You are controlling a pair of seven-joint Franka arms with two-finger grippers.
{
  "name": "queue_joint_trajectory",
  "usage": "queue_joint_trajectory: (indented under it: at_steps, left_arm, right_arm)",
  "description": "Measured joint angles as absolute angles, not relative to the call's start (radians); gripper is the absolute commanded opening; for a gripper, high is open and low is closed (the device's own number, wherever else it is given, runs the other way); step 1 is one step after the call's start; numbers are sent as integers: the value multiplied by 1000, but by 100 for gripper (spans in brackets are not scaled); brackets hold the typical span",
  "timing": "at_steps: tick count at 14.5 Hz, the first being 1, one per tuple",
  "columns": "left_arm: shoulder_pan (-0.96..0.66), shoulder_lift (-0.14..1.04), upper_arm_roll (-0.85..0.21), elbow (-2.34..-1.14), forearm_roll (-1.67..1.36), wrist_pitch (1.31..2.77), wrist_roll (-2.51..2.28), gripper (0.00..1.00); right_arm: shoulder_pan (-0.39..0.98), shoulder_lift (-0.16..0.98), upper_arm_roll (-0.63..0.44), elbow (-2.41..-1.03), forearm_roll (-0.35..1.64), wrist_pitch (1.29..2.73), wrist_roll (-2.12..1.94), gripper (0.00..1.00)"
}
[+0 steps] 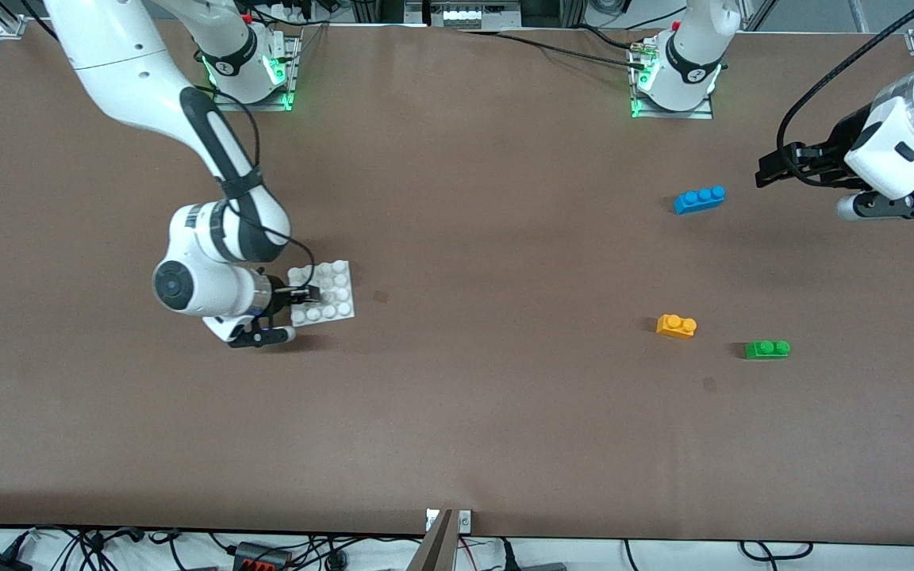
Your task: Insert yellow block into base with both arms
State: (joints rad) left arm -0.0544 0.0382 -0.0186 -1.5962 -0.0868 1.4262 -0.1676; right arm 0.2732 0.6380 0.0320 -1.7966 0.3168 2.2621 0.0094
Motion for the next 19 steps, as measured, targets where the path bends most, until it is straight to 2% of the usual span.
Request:
queue_joint_trajectory:
  at_steps: [4, 6, 8, 11, 14, 15, 16, 19]
  left_arm:
    - [-63, 94, -26, -1597, -87, 1438, -168, 100]
    - [-68, 136, -30, -1604, -87, 1505, -168, 100]
    - [-74, 169, -34, -1663, -87, 1645, -168, 100]
    - [-81, 203, -36, -1829, -87, 1923, -161, 100]
    - [-83, 271, -36, -1905, -87, 2066, -17, 100]
    - [-82, 295, -36, -1909, -87, 2093, 34, 100]
    - [-81, 314, -36, -1910, -87, 2114, 73, 100]
    - [-82, 353, -36, -1919, -87, 2192, 150, 100]
  right_arm:
    - [415, 698, 38, -1697, 329, 2273, 274, 61]
    - [493, 743, 39, -1622, 330, 2279, 386, 61]
    - [551, 792, 39, -1540, 330, 2282, 445, 60]
    - [599, 853, 39, -1438, 340, 2282, 529, 60]
    - [635, 895, 38, -1372, 359, 2287, 587, 60]
    - [642, 901, 38, -1365, 370, 2300, 593, 67]
    - [646, 905, 38, -1362, 384, 2314, 593, 100]
    - [650, 913, 39, -1360, 395, 2333, 593, 100]
